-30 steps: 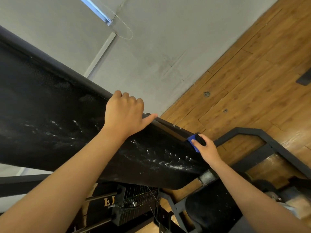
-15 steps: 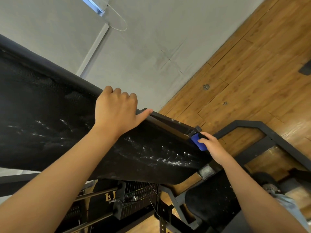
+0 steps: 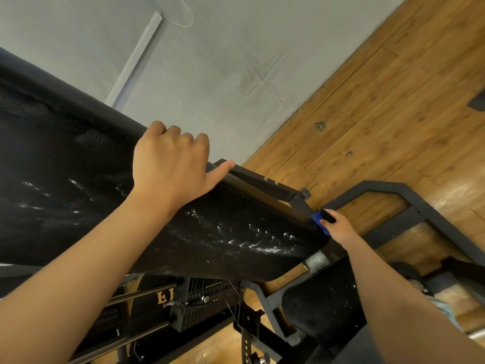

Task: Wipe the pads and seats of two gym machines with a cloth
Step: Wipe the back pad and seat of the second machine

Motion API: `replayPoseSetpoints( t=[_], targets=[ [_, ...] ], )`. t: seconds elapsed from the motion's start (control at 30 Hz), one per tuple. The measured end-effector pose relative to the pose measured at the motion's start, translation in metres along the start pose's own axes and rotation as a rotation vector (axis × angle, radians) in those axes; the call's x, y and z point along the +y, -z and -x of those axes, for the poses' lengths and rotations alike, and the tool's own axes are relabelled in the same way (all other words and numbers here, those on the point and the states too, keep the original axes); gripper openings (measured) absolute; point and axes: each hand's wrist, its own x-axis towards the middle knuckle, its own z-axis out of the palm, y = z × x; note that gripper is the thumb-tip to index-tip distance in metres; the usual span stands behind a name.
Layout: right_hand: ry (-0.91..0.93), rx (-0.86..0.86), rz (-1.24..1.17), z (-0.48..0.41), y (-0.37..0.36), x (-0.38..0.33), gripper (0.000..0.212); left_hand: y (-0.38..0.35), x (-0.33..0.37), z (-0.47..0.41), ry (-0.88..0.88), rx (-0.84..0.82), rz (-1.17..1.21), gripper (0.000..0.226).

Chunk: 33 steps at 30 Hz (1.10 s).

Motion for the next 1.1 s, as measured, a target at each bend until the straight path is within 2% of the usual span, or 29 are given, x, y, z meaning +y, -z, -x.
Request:
replayPoseSetpoints(
  t=[0.2,0.47,0.7,0.9,1.1],
  targets=[
    [-0.016,0.043,0.102,-0.016,0.007,0.013,0.041,0.0,0.002,-0.003,0.012,-0.003,-0.018,0.07],
    [-0.066,0.138,0.15,-0.026,0.001,0.027,0.035,-0.001,0.003,-0.002,-0.005,-0.033,-0.037,0.069],
    [-0.135,0.17,0.089,-0.02,-0.002,0.015,0.033,-0.002,0.002,-0.003,-0.013,0.008,-0.009,0.069],
    [0.058,0.209,-0.035,0.023,-0.018,-0.017,0.026,-0.006,0.003,-0.003,-0.032,0.032,-0.019,0.068],
    [0.29,0.142,-0.166,0.077,-0.035,-0.097,0.025,-0.007,0.003,-0.001,-0.069,0.08,-0.049,0.065]
  ],
)
